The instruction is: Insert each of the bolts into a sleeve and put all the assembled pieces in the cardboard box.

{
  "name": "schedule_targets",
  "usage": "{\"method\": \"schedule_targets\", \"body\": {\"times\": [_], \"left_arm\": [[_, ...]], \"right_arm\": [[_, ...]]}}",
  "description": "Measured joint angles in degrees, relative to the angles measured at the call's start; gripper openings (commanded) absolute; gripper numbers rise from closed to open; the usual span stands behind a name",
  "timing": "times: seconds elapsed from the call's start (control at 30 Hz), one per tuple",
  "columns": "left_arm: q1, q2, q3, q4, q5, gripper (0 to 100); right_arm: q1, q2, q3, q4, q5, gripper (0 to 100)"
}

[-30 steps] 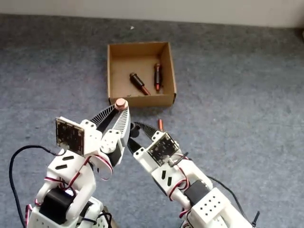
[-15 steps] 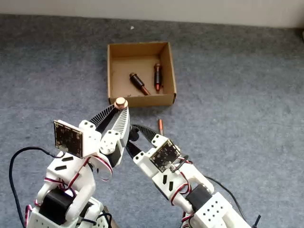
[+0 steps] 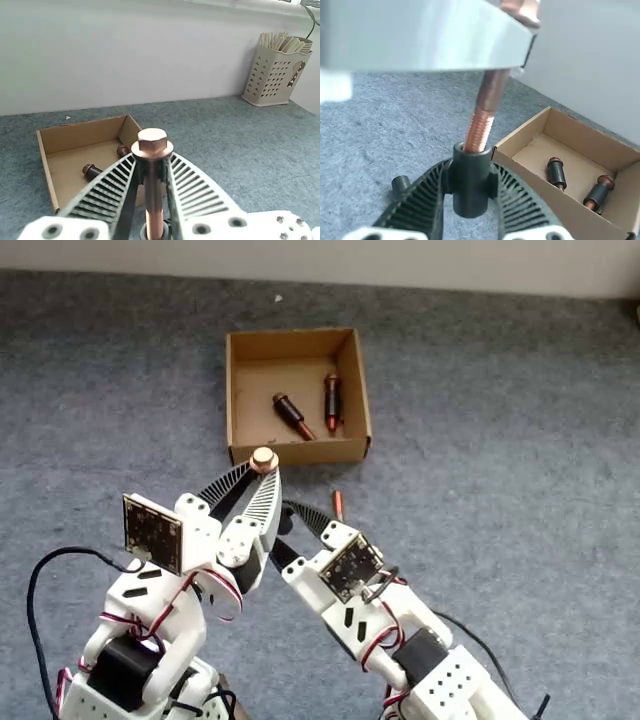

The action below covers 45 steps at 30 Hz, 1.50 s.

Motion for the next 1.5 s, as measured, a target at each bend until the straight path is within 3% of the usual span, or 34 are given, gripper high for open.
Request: {"method": "schedule_targets", "body": {"times": [0.17,0.47,0.63,0.83,1.03,1.27,1.5], "left_arm": [[0.4,0.0,1.3,0.0,0.4,1],[0.9,0.8,4.0,0.7,-9.5,19],[-2.1,0.8,-0.4,7.6,-10.3,21],[-11.0,0.4,-10.7,18.0,-12.7,20],[-25.1,4.8,-12.0,20.2,-18.2,20],[-38.5,25.3,-14.4,20.2,-28.1,20],[-47.8,44.5,-20.7,20.2,-33.1,20]], "right_arm": [[2.8,0.0,0.0,0.0,-1.0,0.5],[6.0,-0.9,-0.1,-0.1,-8.0,0.5],[9.4,-1.1,-0.1,-0.1,-8.4,0.5],[11.8,-1.1,2.5,-0.1,-11.4,0.5],[13.8,-1.3,3.4,-0.2,-12.2,0.5],[14.8,-1.2,3.4,-0.2,-12.4,0.5],[16.0,-1.2,3.4,2.5,-12.4,0.5]]}}
